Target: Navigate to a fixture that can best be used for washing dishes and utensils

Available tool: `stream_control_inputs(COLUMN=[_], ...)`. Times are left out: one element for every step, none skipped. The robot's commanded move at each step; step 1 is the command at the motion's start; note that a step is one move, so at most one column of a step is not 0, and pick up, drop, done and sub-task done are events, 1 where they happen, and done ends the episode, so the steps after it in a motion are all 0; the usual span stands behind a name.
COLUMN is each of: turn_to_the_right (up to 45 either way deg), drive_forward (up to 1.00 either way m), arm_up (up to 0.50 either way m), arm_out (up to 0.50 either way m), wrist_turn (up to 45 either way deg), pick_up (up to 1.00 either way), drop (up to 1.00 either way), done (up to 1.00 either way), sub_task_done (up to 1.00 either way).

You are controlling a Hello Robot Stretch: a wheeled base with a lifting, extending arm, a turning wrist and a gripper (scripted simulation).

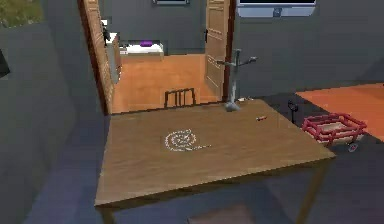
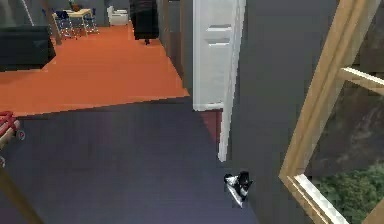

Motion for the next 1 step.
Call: stream_control_inputs(turn_to_the_right=[45.0], drive_forward=[0.00], arm_up=[0.00], arm_out=[0.00], wrist_turn=[0.0], pick_up=[0.00], drop=[0.00], done=[0.00], sub_task_done=[0.00])
